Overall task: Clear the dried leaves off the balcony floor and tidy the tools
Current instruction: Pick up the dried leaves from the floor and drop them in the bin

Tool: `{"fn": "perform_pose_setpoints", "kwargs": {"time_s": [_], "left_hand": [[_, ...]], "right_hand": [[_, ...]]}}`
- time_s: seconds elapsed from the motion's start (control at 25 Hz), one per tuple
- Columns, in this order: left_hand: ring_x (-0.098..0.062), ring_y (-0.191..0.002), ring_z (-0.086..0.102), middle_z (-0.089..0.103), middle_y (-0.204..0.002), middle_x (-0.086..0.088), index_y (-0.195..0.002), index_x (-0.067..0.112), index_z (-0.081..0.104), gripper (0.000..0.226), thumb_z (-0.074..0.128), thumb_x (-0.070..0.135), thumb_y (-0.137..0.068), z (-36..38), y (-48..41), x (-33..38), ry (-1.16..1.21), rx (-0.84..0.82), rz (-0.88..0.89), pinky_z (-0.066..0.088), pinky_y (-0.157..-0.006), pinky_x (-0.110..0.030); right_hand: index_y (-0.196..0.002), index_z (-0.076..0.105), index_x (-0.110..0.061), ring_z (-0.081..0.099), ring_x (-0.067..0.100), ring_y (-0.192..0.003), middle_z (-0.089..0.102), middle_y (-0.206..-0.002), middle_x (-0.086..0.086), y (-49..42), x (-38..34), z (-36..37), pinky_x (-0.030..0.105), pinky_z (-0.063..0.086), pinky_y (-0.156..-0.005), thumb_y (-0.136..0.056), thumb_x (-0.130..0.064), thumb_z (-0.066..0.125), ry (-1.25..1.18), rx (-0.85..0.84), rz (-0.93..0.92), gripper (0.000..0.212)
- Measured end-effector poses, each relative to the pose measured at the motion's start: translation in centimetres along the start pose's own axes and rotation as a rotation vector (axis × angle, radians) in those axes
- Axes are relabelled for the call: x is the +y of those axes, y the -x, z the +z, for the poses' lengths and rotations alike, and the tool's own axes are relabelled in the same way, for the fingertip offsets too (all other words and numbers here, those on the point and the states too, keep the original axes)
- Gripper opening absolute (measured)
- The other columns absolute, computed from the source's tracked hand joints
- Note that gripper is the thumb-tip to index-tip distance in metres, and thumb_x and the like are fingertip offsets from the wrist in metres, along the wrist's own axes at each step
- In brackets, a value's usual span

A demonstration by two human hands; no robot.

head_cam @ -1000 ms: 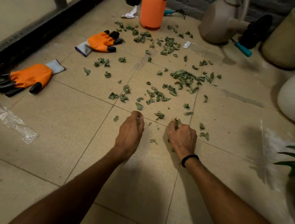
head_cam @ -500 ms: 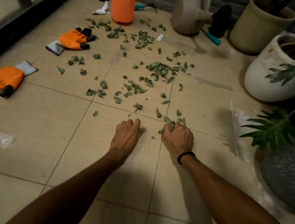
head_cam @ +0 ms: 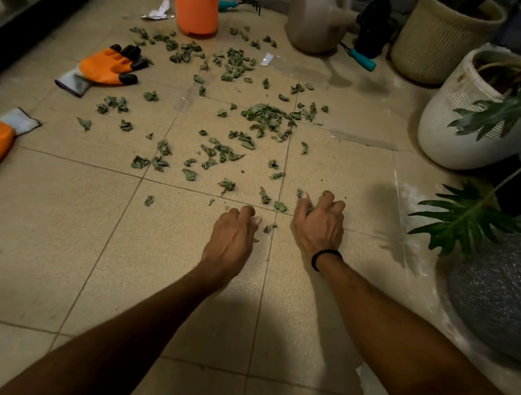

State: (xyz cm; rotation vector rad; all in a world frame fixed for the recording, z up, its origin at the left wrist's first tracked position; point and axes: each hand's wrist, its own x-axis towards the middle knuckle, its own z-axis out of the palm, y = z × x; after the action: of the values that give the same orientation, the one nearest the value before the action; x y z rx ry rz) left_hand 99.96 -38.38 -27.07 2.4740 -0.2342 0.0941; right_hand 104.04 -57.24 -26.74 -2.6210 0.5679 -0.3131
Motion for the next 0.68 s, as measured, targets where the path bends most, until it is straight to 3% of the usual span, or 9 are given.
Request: {"fn": "perform_pose_setpoints", "kwargs": {"time_s": [0.12,0.24,0.32,0.44,0.56,0.68], "left_hand": [[-0.017,-0.086,0.046,0.058,-0.103,-0.004,-0.123,0.021,0.051,0.042,0.029,0.052,-0.106,1.7,0.0,1.0,-0.207,-0.034,0.092,0.043,-0.078,-0.035],[-0.018,-0.079,0.045,0.055,-0.093,-0.001,-0.109,0.022,0.055,0.044,0.033,0.059,-0.103,2.9,-0.3,1.1,-0.377,-0.036,0.204,0.041,-0.071,-0.035],[-0.018,-0.074,0.047,0.056,-0.087,-0.001,-0.100,0.020,0.057,0.033,0.041,0.049,-0.104,3.4,-0.3,0.9,-0.388,0.002,0.255,0.042,-0.068,-0.035],[-0.017,-0.064,0.050,0.058,-0.076,0.000,-0.090,0.017,0.060,0.019,0.056,0.032,-0.101,3.5,0.1,0.7,-0.401,0.065,0.291,0.043,-0.061,-0.035],[-0.015,-0.053,0.049,0.057,-0.067,0.001,-0.082,0.017,0.062,0.015,0.072,0.025,-0.091,2.8,0.2,0.4,-0.451,0.016,0.296,0.044,-0.048,-0.031],[-0.016,-0.055,0.053,0.061,-0.073,-0.001,-0.089,0.016,0.061,0.015,0.061,0.027,-0.098,1.4,0.4,0.4,-0.459,-0.088,0.179,0.048,-0.047,-0.031]], "right_hand": [[-0.127,0.044,-0.021,0.048,0.027,-0.099,0.045,-0.115,0.010,-1.0,-0.8,0.8,0.037,0.046,-0.077,-0.090,-0.074,0.033,0.080,-0.038,-0.075,0.066],[-0.113,0.051,-0.023,0.047,0.024,-0.093,0.046,-0.108,0.006,-1.5,-1.3,1.8,0.037,0.048,-0.072,-0.086,-0.077,0.037,0.195,-0.043,-0.236,0.061],[-0.100,0.055,-0.021,0.049,0.021,-0.086,0.050,-0.100,0.004,-2.2,-1.2,2.2,0.035,0.047,-0.065,-0.090,-0.068,0.043,0.189,-0.037,-0.343,0.049],[-0.094,0.060,-0.012,0.057,0.027,-0.076,0.058,-0.089,0.009,-3.2,-0.7,3.1,0.034,0.043,-0.060,-0.098,-0.040,0.051,0.167,0.010,-0.445,0.029],[-0.098,0.063,-0.001,0.062,0.036,-0.077,0.063,-0.089,0.018,-4.3,-1.4,2.9,0.036,0.042,-0.061,-0.101,-0.026,0.048,0.171,-0.017,-0.337,0.029],[-0.088,0.063,-0.002,0.060,0.027,-0.077,0.061,-0.083,0.012,-5.1,-2.7,0.8,0.027,0.039,-0.060,-0.100,-0.028,0.045,-0.130,-0.195,0.111,0.034]]}}
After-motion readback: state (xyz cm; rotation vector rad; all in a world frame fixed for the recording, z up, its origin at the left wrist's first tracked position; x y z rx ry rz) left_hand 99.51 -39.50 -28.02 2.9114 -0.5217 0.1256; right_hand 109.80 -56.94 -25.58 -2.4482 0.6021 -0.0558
